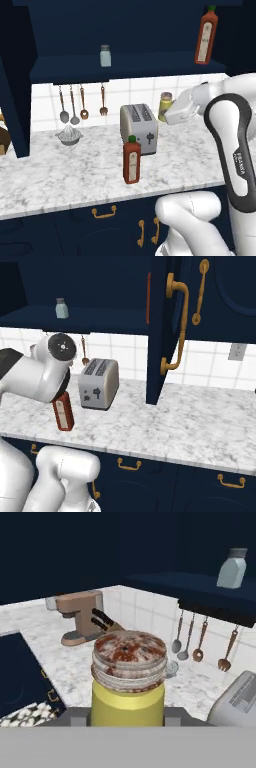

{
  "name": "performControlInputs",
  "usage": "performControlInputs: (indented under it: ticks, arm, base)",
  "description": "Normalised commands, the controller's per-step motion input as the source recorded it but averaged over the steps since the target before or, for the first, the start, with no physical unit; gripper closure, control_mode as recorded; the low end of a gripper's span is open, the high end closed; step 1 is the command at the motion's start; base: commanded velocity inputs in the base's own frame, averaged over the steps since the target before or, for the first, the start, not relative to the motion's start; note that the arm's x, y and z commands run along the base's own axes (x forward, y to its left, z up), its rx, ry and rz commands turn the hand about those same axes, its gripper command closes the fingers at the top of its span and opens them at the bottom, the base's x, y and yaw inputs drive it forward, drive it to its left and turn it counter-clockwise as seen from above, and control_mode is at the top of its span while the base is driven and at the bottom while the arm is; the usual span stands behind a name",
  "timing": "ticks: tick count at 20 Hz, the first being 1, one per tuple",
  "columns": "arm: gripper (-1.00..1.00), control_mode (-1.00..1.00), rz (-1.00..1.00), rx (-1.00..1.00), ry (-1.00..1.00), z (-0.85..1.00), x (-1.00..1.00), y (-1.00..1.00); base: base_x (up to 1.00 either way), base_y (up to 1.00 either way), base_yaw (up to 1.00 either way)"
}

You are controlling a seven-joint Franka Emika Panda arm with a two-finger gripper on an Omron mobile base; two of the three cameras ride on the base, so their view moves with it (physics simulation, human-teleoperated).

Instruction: Put the shaker and condiment bottle from the counter next to their counterparts in the cabinet.

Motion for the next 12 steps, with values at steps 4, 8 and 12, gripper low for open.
performControlInputs:
  ticks: [4, 8, 12]
  arm:
    - [1.0, -1.0, -0.26, 0.0, 0.24, 0.85, 0.0, 0.0]
    - [1.0, -1.0, -0.17, 0.04, 0.28, 0.68, 0.29, -0.01]
    - [1.0, -1.0, -0.04, 0.1, 0.12, 0.37, 0.41, -0.27]
  base:
    - [0.0, 0.0, 0.0]
    - [0.0, 0.0, 0.0]
    - [0.0, 0.0, 0.0]
